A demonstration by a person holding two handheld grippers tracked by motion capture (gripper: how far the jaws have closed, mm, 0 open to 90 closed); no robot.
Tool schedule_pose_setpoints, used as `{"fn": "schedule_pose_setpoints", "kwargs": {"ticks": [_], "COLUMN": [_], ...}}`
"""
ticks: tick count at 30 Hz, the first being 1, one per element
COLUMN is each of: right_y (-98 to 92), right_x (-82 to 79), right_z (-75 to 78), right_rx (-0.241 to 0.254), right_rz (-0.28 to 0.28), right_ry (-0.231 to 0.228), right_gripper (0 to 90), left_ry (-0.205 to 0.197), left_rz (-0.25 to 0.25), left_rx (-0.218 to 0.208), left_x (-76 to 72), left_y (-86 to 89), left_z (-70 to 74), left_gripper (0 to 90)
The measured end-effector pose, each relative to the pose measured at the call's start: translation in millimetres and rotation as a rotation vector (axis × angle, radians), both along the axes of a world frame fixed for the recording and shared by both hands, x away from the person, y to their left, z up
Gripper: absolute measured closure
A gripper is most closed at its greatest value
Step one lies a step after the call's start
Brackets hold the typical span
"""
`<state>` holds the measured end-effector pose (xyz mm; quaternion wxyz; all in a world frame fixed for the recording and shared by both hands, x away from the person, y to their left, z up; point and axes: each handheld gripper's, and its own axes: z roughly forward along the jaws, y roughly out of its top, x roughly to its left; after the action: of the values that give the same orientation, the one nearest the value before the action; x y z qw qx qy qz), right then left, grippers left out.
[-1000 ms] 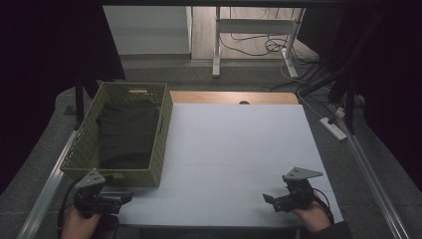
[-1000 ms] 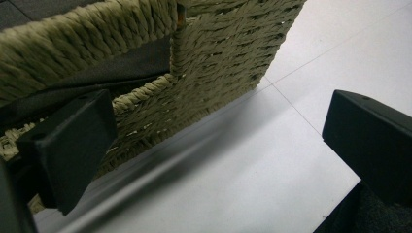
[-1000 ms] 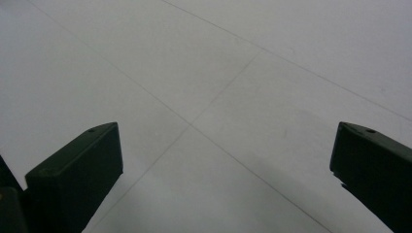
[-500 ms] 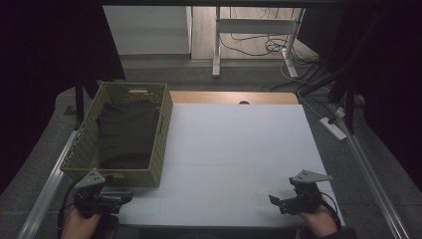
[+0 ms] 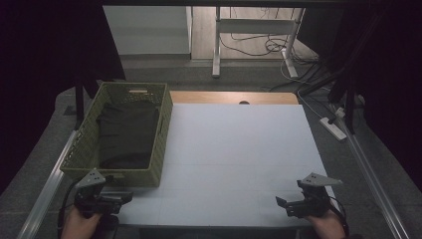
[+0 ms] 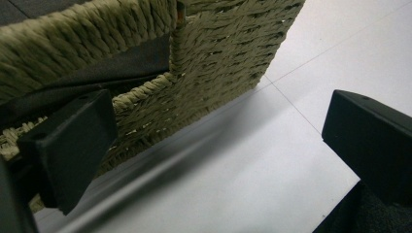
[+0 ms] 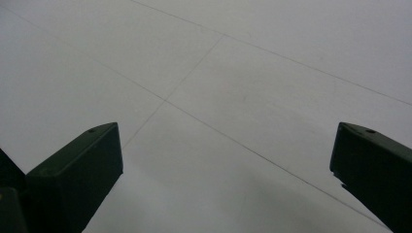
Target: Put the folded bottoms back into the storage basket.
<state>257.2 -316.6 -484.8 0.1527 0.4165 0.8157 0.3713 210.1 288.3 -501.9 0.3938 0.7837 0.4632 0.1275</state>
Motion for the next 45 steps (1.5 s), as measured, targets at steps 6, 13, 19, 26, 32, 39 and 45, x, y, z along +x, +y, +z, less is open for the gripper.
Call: {"fn": "schedule_pose_setpoints", "kwargs": {"ticks": [6,13,19,26,32,39,45], "right_y": [-4.6,-9.2,-12.3,-16.5,-20.8,-23.9,-26.4], "right_x": [-4.0,-7.1,-9.3,-12.6,-16.5,-19.8,-22.8], "right_z": [1.2,2.1,2.6,3.3,4.0,4.4,4.6], "right_rx": [0.002,0.007,0.01,0.008,0.01,0.003,-0.002], "right_rz": [-0.015,-0.031,-0.043,-0.055,-0.073,-0.082,-0.09], "right_ry": [-0.003,-0.002,-0.001,-0.001,-0.004,-0.004,-0.004], "right_gripper": [0.0,0.0,0.0,0.0,0.0,0.0,0.0], "left_ry": [0.0,0.002,0.003,0.005,0.007,0.008,0.01], "left_rz": [0.0,0.001,0.002,0.005,0.007,0.009,0.011], "left_rx": [0.0,0.0,-0.001,-0.001,-0.001,-0.002,-0.001], "left_x": [0.0,0.2,0.3,0.3,0.5,0.7,1.0], "left_y": [0.1,0.1,0.2,0.3,0.2,0.2,0.0], "left_z": [0.0,0.0,-0.1,-0.1,-0.1,-0.2,-0.3], "left_gripper": [0.5,0.5,0.5,0.7,0.8,0.8,0.9]}}
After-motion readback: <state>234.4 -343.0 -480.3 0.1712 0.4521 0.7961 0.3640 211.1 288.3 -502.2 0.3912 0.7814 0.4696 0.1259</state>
